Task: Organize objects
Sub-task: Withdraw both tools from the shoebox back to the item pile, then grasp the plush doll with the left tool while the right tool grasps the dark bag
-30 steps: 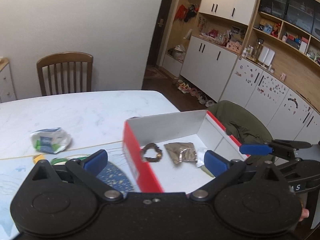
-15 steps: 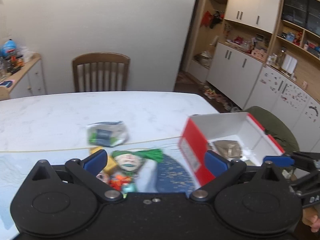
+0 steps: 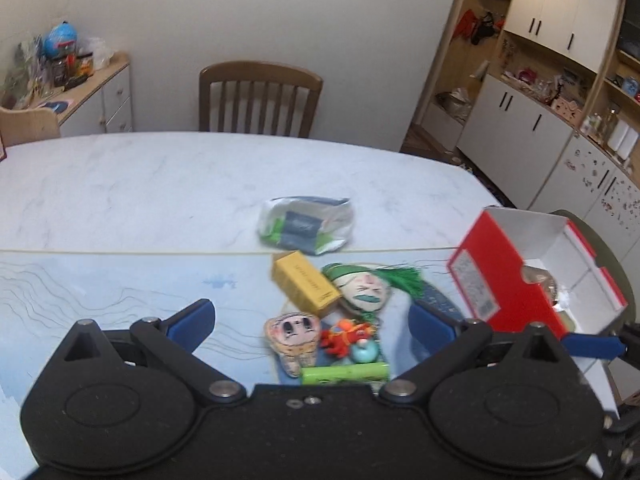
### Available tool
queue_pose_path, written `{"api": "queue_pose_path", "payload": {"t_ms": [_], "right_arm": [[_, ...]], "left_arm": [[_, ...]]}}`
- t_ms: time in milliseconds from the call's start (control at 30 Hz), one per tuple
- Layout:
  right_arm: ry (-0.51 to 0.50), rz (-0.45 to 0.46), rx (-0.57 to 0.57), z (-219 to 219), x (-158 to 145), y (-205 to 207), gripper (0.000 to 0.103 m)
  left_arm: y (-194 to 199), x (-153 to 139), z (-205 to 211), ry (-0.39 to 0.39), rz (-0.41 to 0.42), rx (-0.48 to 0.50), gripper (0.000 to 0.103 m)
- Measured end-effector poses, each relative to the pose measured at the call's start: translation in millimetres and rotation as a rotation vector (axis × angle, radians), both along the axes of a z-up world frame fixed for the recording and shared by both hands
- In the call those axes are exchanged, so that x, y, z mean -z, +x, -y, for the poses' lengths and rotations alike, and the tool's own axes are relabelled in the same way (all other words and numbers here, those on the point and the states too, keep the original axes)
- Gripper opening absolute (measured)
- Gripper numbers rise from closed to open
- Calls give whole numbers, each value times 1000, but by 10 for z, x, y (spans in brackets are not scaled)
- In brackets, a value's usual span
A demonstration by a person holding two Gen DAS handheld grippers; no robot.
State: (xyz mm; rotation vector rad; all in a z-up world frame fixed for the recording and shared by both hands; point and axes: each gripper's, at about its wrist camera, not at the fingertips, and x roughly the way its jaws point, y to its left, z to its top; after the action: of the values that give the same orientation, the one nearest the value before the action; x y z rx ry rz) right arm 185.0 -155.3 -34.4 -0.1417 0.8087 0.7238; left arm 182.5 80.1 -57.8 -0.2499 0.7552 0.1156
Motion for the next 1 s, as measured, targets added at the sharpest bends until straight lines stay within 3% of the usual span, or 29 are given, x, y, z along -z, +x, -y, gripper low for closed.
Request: {"api": "queue_pose_path", "payload": {"t_ms": [500,767,1000], "right_arm": [[-118,-50,-101,-695,552,42,91],[-153,-63,-109,-882,779,117,91],[-189,-66,-127,-1003,924,153,83]], "left_arm": [[288,569,-207,15,-94,52,101],[429,773,-291,-28,-116,64,96],[491,901,-327,-77,-139,93,76]]}}
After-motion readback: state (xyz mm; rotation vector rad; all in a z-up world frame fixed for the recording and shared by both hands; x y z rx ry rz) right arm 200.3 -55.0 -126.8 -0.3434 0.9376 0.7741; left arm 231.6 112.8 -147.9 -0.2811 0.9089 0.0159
